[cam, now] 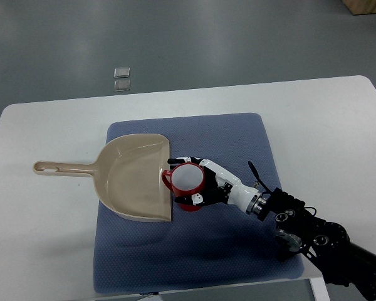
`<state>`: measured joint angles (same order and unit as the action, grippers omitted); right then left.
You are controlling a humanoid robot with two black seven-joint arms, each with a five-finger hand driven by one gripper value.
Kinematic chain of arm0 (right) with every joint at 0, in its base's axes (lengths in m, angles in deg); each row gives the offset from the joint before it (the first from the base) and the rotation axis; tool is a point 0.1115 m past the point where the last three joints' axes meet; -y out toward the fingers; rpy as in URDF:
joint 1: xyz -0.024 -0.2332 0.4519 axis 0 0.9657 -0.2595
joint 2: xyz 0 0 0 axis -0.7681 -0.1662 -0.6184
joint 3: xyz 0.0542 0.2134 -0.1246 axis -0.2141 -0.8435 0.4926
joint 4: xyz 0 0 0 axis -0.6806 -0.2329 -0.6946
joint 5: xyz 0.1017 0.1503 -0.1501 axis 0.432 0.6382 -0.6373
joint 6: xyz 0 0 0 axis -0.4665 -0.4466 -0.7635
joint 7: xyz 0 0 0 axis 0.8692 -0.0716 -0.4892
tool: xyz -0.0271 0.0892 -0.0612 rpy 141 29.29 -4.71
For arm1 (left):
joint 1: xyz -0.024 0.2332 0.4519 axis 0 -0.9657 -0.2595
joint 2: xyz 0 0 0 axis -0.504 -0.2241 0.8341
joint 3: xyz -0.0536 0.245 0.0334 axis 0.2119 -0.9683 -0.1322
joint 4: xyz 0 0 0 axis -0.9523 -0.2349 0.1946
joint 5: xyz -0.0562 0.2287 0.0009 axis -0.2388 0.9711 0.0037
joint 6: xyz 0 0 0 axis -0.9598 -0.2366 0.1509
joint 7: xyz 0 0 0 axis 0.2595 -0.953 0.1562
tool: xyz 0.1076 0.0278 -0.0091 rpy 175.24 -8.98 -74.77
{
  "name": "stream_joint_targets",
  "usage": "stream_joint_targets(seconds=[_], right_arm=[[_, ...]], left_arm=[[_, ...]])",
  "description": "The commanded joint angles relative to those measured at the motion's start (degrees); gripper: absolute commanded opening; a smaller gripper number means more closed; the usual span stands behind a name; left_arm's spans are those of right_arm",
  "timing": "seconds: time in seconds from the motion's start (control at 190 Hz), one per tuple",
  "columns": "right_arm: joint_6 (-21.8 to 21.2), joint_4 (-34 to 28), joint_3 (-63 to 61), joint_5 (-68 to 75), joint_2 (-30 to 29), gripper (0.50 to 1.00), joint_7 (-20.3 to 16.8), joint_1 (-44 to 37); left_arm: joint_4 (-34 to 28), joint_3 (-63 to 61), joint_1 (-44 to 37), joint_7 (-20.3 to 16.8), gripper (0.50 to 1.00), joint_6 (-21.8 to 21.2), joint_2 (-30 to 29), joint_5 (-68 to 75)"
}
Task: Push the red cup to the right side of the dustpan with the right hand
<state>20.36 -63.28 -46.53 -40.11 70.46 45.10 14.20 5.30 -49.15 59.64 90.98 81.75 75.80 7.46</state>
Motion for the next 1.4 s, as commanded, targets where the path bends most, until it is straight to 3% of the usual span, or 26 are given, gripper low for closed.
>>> stream_joint_targets(seconds=[0.0, 0.348, 0.559, 1.028, 1.138, 1.281, 1.397], right_arm=[[-0.14, 0.2, -0.7, 0.66, 0.01, 0.917, 0.0, -0.05], [-0.93, -0.07, -1.4, 2.86, 1.76, 0.928, 0.0, -0.4], [-3.47, -3.76, -1.4, 7.51, 4.93, 0.93, 0.0, -1.02], [-3.04, -3.67, -6.41, 13.49, 7.3, 0.93, 0.0, -2.42], [-3.04, -1.38, -11.07, 21.58, 7.3, 0.932, -8.46, -4.27], [-2.86, 0.64, -12.74, 39.23, 9.23, 0.932, -24.36, -7.87], [-3.21, 2.83, -11.68, 53.47, 11.52, 0.934, -33.59, -10.95]], left_arm=[[0.0, 0.01, 0.0, 0.0, 1.0, 0.0, 0.0, 0.0], [0.0, -0.08, 0.0, 0.0, 1.0, 0.0, 0.0, 0.0], [0.0, -0.08, 0.0, 0.0, 1.0, 0.0, 0.0, 0.0], [0.0, -0.08, 0.0, 0.0, 1.0, 0.0, 0.0, 0.0], [0.0, -0.08, 0.0, 0.0, 1.0, 0.0, 0.0, 0.0], [0.0, -0.08, 0.0, 0.0, 1.0, 0.0, 0.0, 0.0], [0.0, -0.08, 0.0, 0.0, 1.0, 0.0, 0.0, 0.0]])
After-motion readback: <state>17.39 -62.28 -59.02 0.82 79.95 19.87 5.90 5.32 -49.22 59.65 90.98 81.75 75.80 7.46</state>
